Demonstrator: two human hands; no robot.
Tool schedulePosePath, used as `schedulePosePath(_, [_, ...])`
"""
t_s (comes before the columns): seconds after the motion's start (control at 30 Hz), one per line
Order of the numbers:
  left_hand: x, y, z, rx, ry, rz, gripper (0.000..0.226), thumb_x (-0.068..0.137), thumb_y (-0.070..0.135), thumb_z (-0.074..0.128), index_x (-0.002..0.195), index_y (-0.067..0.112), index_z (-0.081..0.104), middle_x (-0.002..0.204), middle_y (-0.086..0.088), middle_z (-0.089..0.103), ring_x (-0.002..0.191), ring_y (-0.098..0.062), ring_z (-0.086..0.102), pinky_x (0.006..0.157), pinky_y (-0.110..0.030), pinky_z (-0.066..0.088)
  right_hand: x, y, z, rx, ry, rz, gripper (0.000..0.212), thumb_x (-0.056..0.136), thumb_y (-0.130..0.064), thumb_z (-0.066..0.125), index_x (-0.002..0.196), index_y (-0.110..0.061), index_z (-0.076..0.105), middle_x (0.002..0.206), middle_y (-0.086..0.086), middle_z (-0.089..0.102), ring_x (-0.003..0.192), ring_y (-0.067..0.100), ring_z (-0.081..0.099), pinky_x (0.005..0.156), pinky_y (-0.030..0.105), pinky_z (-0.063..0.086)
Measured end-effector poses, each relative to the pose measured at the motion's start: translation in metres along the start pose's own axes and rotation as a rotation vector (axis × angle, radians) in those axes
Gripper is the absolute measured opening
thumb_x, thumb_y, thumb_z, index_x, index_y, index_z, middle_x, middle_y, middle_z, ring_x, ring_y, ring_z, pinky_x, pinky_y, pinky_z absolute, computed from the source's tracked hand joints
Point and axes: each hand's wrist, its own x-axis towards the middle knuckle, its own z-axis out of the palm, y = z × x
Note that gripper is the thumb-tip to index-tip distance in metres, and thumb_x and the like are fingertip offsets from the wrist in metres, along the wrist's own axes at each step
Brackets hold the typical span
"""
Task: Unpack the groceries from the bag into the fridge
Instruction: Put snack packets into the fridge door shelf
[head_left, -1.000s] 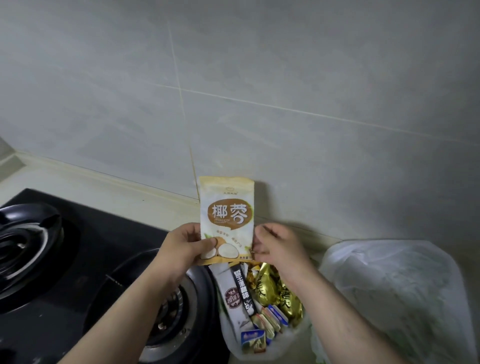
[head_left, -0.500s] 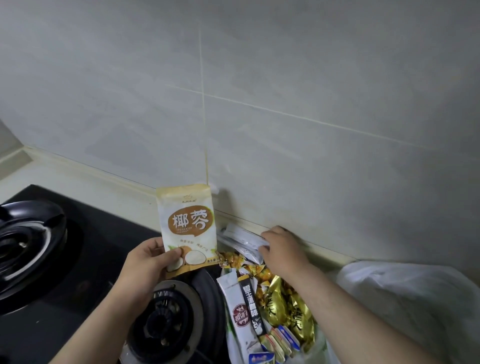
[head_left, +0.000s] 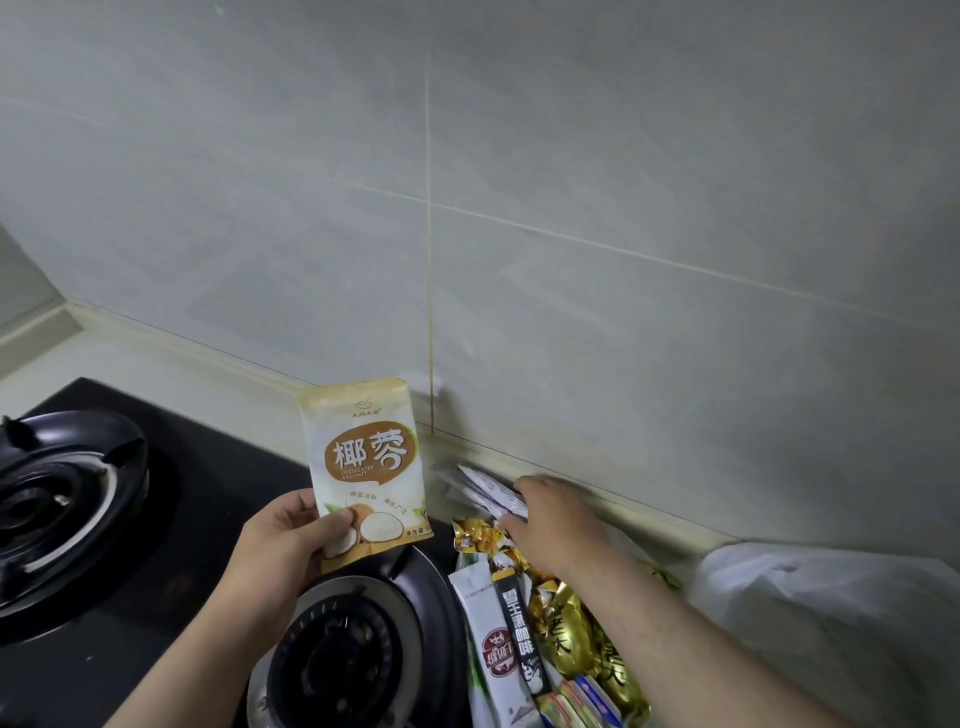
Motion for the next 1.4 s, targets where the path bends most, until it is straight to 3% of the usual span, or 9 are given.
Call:
schedulePosePath(0.13, [-0.002, 0.002, -0.004, 0.007, -0.003, 0.001, 0.017, 0.088, -0.002, 0.062, 0.105, 0.000, 0.064, 0.096, -0.019, 0.074, 0.081, -0.032, 0.073, 0.068, -0.038, 0.058, 0.004, -0.006, -0.008, -0.129, -0.001, -0.091, 0.037, 0.100, -0.035, 0.048, 0.131, -0.015, 0.051, 0.125, 0.004, 0.052, 0.101, 0.021, 0.059, 0.079, 0.032, 0.053])
schedulePosePath(0.37, [-0.008, 0.002, -0.005, 0.005, -0.022, -0.021, 0.017, 0.088, -0.002, 0.062, 0.105, -0.001, 0.064, 0.096, -0.019, 0.074, 0.084, -0.034, 0.073, 0.064, -0.035, 0.059, 0.009, -0.008, -0.007, -0.297, -0.036, -0.217, 0.029, 0.102, -0.031, 0.046, 0.128, -0.020, 0.048, 0.106, 0.003, 0.065, 0.082, 0.020, 0.055, 0.057, 0.031, 0.044])
schedulePosePath(0.5, [-0.010, 0.002, -0.005, -0.011, -0.037, -0.028, 0.017, 0.089, -0.002, 0.062, 0.106, -0.001, 0.064, 0.096, -0.018, 0.074, 0.084, -0.034, 0.073, 0.060, -0.032, 0.059, 0.011, -0.012, -0.007, -0.227, -0.077, -0.178, 0.038, 0.097, -0.046, 0.052, 0.126, -0.022, 0.053, 0.107, 0.002, 0.066, 0.092, 0.021, 0.061, 0.070, 0.032, 0.052])
schedulePosePath(0.73, [-0.010, 0.004, -0.011, -0.010, -0.031, -0.011, 0.019, 0.088, -0.001, 0.063, 0.107, 0.000, 0.064, 0.099, -0.019, 0.074, 0.087, -0.034, 0.073, 0.072, -0.040, 0.058, 0.016, -0.026, -0.013, -0.220, -0.068, -0.041, 0.020, 0.091, -0.025, 0.060, 0.109, -0.017, 0.055, 0.098, 0.003, 0.065, 0.082, 0.021, 0.061, 0.065, 0.032, 0.051])
schedulePosePath(0.9, [-0.017, 0.010, -0.014, -0.026, -0.052, 0.003, 0.017, 0.088, -0.002, 0.062, 0.105, 0.000, 0.064, 0.096, -0.018, 0.074, 0.082, -0.032, 0.073, 0.061, -0.033, 0.059, 0.008, -0.021, -0.019, 0.114, 0.043, 0.134, 0.015, 0.085, -0.024, 0.066, 0.100, -0.025, 0.064, 0.084, -0.010, 0.065, 0.064, 0.004, 0.059, 0.047, 0.018, 0.040])
schedulePosePath(0.97, [-0.021, 0.012, -0.016, -0.035, -0.059, 0.006, 0.017, 0.089, -0.002, 0.061, 0.106, -0.001, 0.063, 0.096, -0.019, 0.074, 0.083, -0.033, 0.073, 0.061, -0.033, 0.059, -0.001, -0.027, -0.030, 0.387, 0.099, 0.163, 0.023, 0.084, -0.015, 0.068, 0.102, -0.028, 0.066, 0.088, -0.009, 0.070, 0.066, 0.004, 0.064, 0.047, 0.016, 0.046])
schedulePosePath(1.1, [-0.032, 0.018, -0.018, -0.061, -0.073, 0.015, 0.018, 0.089, -0.003, 0.060, 0.107, -0.002, 0.063, 0.097, -0.020, 0.074, 0.084, -0.035, 0.073, 0.064, -0.035, 0.061, -0.027, -0.050, -0.050, 0.882, 0.078, 0.224, 0.029, 0.084, -0.004, 0.066, 0.104, -0.025, 0.070, 0.091, -0.009, 0.074, 0.078, 0.010, 0.072, 0.065, 0.026, 0.059])
schedulePosePath(1.2, [-0.044, 0.025, -0.019, -0.063, -0.098, 0.025, 0.019, 0.089, -0.003, 0.060, 0.108, -0.003, 0.063, 0.099, -0.022, 0.073, 0.088, -0.037, 0.072, 0.065, -0.036, 0.061, -0.047, -0.069, -0.058, 1.025, 0.059, 0.225, 0.029, 0.085, -0.003, 0.067, 0.093, -0.031, 0.071, 0.090, -0.008, 0.076, 0.082, 0.013, 0.074, 0.076, 0.036, 0.061])
schedulePosePath(1.4, [-0.076, 0.043, -0.039, -0.054, -0.122, 0.101, 0.022, 0.087, -0.002, 0.063, 0.109, -0.002, 0.064, 0.100, -0.020, 0.073, 0.088, -0.035, 0.072, 0.065, -0.035, 0.060, -0.093, -0.107, -0.071, 1.223, 0.086, 0.282, 0.022, 0.087, 0.001, 0.062, 0.088, -0.016, 0.076, 0.090, 0.012, 0.076, 0.080, 0.030, 0.071, 0.082, 0.050, 0.057])
